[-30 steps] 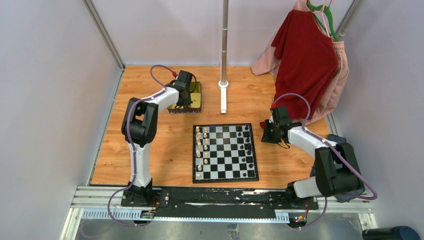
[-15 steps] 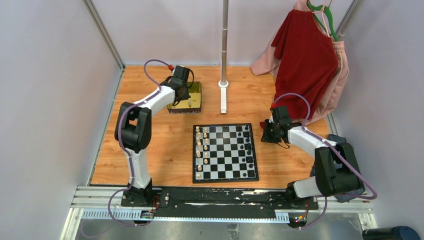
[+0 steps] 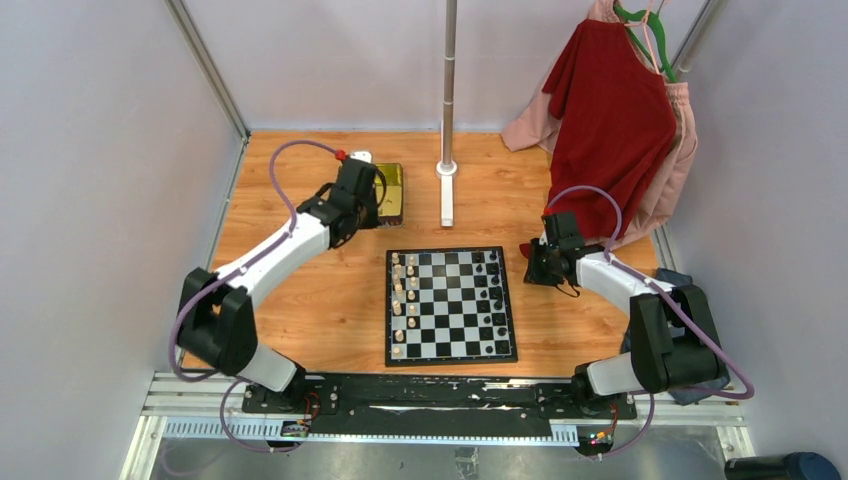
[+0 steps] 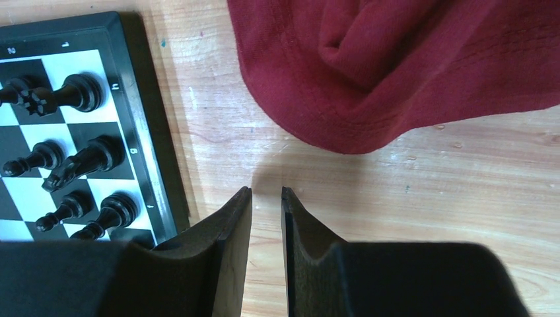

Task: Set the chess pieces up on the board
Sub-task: Pick up the chess piece from the storage box, then place the chess piece on the chessboard.

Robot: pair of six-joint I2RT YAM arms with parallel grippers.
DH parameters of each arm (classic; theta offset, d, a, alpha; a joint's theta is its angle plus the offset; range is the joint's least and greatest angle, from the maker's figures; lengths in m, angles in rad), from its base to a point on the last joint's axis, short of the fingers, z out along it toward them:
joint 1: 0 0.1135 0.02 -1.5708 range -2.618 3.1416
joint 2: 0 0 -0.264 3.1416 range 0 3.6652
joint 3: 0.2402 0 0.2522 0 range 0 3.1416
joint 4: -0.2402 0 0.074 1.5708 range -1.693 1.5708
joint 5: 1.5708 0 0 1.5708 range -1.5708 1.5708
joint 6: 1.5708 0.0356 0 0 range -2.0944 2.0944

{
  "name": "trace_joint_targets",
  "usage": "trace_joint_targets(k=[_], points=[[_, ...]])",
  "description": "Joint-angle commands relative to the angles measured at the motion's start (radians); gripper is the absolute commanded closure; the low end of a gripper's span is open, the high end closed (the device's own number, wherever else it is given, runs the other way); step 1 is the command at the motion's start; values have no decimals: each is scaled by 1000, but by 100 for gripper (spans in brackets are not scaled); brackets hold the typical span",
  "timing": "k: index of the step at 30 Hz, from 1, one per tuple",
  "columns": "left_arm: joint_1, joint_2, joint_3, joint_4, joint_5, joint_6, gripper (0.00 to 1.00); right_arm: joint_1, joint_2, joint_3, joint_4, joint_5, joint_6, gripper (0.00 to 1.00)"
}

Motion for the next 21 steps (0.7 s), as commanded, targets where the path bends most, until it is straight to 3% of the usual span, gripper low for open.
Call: trace_joint_targets(k=[1,12,21], points=[[-129,-147,-130,-67,-10,25,97,-20,-18,17,-40,42,-9,72],[-551,-456,-391,-160,-119,-98,98,-27,-32,17,-44,60,-16,72],[-831,-396,-379,-180,-211,-170,97,-27,-51,9,-51,70,-21,72]])
